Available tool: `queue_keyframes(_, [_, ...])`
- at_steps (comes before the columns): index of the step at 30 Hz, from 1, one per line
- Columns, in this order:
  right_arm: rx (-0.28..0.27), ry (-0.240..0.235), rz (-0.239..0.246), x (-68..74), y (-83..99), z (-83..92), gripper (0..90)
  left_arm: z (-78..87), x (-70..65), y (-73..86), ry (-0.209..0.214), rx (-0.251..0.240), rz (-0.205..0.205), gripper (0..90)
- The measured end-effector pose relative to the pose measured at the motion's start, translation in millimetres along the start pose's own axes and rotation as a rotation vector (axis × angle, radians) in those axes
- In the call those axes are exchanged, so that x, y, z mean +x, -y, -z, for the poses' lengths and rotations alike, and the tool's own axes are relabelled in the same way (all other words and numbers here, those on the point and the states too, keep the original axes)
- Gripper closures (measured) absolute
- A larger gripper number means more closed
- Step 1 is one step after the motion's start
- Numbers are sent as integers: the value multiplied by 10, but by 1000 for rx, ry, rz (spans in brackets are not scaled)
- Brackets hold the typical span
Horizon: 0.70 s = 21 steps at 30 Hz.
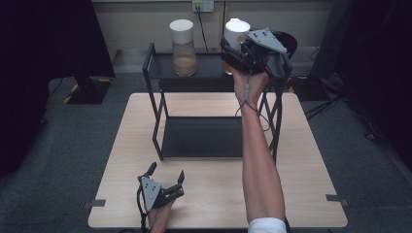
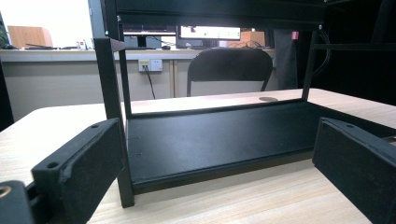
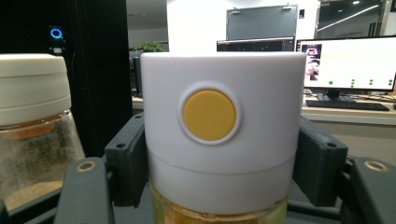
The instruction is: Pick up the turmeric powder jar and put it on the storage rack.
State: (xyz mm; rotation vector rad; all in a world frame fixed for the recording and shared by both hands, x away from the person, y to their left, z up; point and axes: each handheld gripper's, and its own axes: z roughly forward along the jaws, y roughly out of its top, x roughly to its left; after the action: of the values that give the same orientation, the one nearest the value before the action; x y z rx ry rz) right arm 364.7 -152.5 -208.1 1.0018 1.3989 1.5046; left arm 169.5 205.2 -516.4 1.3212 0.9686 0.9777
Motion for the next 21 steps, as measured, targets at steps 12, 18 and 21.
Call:
queue_keyframes(12, [-5,-4,26,11,65,-21,300,0,4,-3,2,2,-1,16])
queue_keyframes(18, [-8,1,19,14,72,-7,297,-1,5,-3,3,2,-1,16])
queue_keyframes(21, [-5,3,28,36,70,-14,292,0,7,-2,4,1,-1,16])
